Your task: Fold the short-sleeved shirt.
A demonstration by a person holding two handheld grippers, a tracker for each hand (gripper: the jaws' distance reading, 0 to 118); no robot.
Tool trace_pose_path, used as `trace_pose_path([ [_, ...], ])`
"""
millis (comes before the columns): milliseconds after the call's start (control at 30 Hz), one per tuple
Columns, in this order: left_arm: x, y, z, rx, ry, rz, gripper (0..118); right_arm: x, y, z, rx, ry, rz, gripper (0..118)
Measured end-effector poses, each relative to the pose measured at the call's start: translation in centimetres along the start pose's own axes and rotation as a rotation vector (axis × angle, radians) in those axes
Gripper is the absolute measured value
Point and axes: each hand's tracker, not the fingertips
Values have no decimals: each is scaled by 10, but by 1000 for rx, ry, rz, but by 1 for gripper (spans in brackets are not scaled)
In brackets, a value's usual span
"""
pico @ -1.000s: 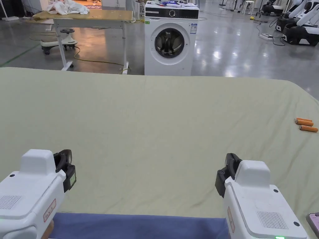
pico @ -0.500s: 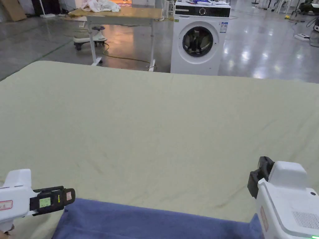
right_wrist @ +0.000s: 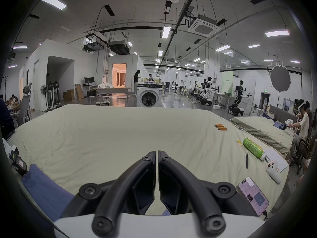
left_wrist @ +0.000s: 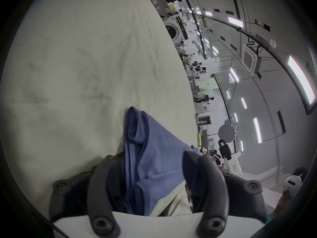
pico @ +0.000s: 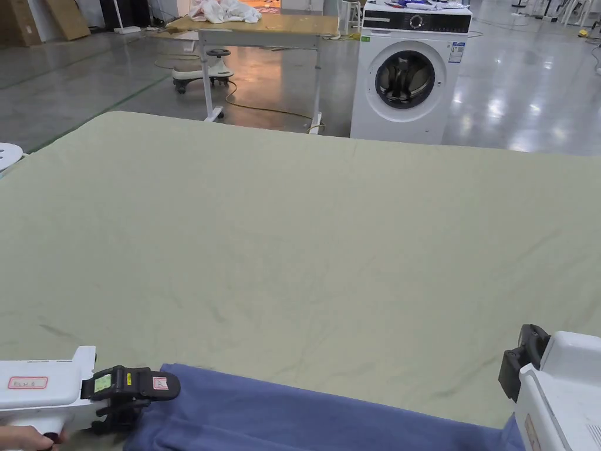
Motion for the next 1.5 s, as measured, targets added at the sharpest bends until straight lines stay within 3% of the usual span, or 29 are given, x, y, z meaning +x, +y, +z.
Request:
trace_pose_path([
  [167, -1, -10, -21, -14, -32, -20, 14, -2, -4, -4, -27, 4, 9, 1],
  [233, 5, -14, -28, -19, 36, -68, 9, -4, -5, -6, -34, 5, 18, 1],
  [867, 63, 16, 18, 41, 146, -180, 3, -8, -4, -18, -56, 33, 50, 1],
  [1200, 111, 34, 87, 73, 442, -280, 3, -15, 0, -26, -51, 51, 53, 1],
  [1433, 147, 8, 67, 52, 424, -295, 3, -20, -2, -29, -63, 75, 43, 1],
  [1500, 159, -1, 53, 39, 351, -311, 3, -22, -2, -29, -63, 80, 51, 1],
])
